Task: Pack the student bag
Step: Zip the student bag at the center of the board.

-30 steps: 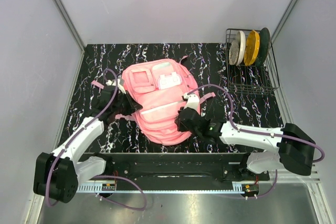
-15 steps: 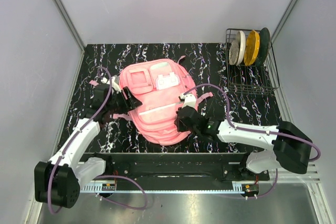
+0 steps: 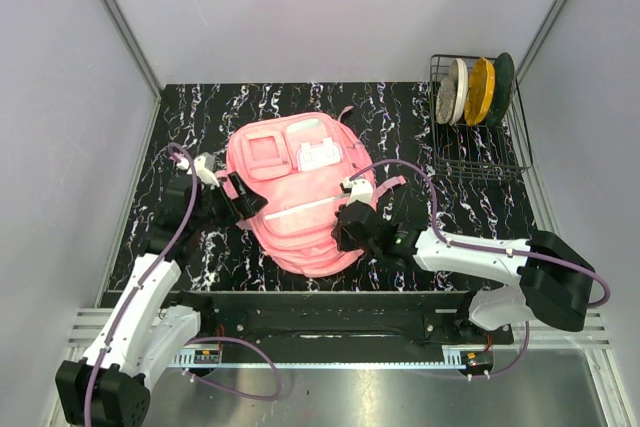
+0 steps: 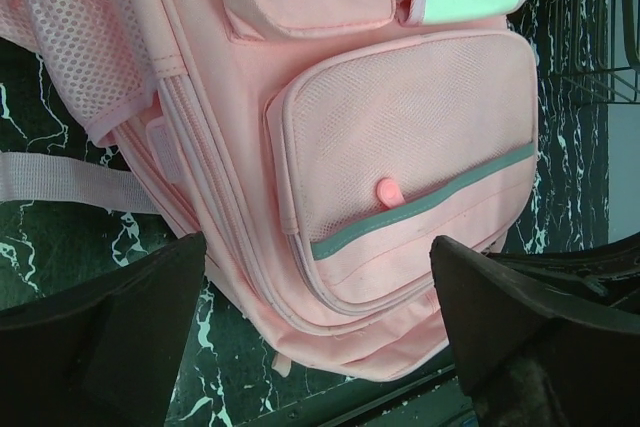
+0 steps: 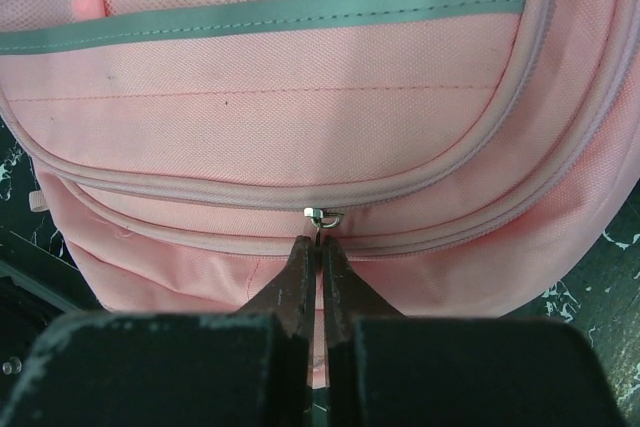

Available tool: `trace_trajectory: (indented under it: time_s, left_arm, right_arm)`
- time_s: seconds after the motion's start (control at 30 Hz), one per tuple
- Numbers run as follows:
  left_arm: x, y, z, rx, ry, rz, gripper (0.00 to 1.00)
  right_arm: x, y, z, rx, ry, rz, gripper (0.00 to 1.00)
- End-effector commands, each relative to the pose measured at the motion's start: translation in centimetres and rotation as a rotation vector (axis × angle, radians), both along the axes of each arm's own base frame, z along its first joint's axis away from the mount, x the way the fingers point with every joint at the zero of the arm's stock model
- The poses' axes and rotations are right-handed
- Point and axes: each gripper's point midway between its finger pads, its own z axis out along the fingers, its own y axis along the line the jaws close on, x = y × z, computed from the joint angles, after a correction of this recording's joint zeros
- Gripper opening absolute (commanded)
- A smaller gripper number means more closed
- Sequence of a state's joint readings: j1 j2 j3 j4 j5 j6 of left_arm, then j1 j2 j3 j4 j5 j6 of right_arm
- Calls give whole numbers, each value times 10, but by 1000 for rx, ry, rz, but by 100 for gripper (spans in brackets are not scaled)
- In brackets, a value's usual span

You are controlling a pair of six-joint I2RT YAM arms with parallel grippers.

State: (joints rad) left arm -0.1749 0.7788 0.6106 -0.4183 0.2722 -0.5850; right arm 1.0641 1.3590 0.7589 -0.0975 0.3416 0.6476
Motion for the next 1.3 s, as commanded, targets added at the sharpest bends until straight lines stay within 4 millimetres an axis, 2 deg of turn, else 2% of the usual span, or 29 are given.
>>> trace_trajectory:
  time_s: [0.0,0.1,0.17,0.3,0.37,0.5,0.7,0.73,0.87,0.9,0.97,1.0,1.03,1.1,1.2,1.27]
  left_arm:
    - [-4,2,-1,-12,0,19,99]
    - [-13,-4,-11,-48,34,25,99]
    - [-16,-10,-12,-85,36,40,99]
    - [-29,-30,-26,-143,62,38,99]
    - [-26,-38,-26,-188,53,61,99]
    - [-29,-51,-42,-216,62,65,99]
    - [-28,-52,-61,-152,94,73,99]
    - [-27,-52,-63,-148,95,73,97]
    - [-27,-53,-68,-94,96,27,65]
    - [-23,-53,-66,-82,90,27,49]
    - [-19,-48,-64,-29,78,27,33]
    - [-12,-48,-53,-14,63,25,14]
    - [-10,-41,-55,44,64,30,7]
    - [2,-33,-41,95,32,51,0]
    - [14,-22,-29,149,2,44,0]
    - [17,-18,-28,183,-3,12,0]
  right_arm:
    - [8,12,26,81,-37,7,0]
    - [8,11,26,85,-35,2,0]
    - [8,10,28,92,-37,0,0]
    - [9,7,30,93,-44,-9,0]
    - [8,7,31,97,-44,-9,0]
    - [6,5,30,111,-31,-17,0]
    - [3,4,30,133,-16,-19,0]
    - [2,3,31,139,-16,-21,0]
    - [0,1,39,113,-42,17,0]
    - [1,-1,39,103,-49,19,0]
    - [1,-6,42,84,-73,32,0]
    - [1,-8,42,75,-79,36,0]
    - [0,-8,45,74,-85,41,0]
    - [-1,-10,45,59,-93,59,0]
    - [-6,-7,43,60,-84,99,0]
    - [-12,-1,40,66,-66,138,0]
